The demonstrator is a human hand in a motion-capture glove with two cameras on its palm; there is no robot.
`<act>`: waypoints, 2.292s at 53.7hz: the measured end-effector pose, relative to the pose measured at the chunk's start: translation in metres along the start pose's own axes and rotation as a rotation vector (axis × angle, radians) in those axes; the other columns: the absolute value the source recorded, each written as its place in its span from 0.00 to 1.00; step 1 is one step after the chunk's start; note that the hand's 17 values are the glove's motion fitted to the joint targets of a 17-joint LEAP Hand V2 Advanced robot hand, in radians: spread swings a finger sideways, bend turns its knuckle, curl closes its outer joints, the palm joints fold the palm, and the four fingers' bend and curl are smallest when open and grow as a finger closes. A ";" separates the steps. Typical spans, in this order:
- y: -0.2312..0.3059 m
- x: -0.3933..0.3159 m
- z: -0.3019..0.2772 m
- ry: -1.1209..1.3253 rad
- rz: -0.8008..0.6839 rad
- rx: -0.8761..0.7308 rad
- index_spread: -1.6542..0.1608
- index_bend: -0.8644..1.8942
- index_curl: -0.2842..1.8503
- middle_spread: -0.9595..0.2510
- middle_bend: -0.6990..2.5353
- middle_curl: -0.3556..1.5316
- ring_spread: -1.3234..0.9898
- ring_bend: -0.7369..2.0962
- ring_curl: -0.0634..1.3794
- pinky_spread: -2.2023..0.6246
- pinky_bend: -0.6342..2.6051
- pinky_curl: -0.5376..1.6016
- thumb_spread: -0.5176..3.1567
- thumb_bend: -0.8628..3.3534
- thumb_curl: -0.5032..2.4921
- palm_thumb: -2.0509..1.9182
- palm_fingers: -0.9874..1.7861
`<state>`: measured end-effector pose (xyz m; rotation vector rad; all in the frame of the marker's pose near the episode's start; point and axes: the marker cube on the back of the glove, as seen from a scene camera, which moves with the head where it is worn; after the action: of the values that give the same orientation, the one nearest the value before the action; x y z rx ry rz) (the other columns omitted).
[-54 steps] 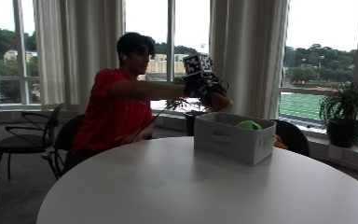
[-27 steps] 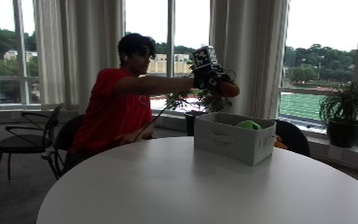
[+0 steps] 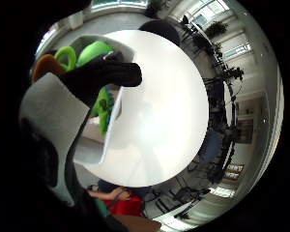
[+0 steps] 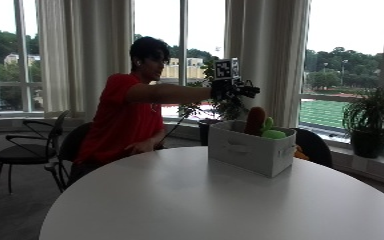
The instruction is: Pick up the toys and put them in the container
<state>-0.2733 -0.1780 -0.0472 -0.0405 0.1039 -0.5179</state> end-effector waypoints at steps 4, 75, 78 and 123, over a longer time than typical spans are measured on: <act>0.015 0.021 0.004 0.019 -0.047 -0.005 0.67 0.35 0.49 0.66 0.26 0.39 0.53 0.42 0.25 0.77 0.66 0.44 0.45 0.19 0.35 0.54 0.32; 0.237 0.260 0.086 0.065 0.423 -0.098 0.66 0.40 0.36 0.65 0.26 0.33 0.51 0.36 0.26 0.80 0.51 0.38 0.47 0.20 0.28 0.53 0.36; 0.242 0.253 0.085 0.038 0.437 -0.103 0.66 0.40 0.36 0.65 0.27 0.33 0.51 0.36 0.26 0.80 0.51 0.38 0.47 0.20 0.28 0.53 0.36; 0.252 0.239 0.086 0.039 0.451 -0.125 0.65 0.42 0.36 0.64 0.27 0.33 0.50 0.36 0.27 0.80 0.50 0.39 0.48 0.20 0.28 0.54 0.36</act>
<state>0.0669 -0.0770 0.0005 -0.1254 0.1785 -0.0608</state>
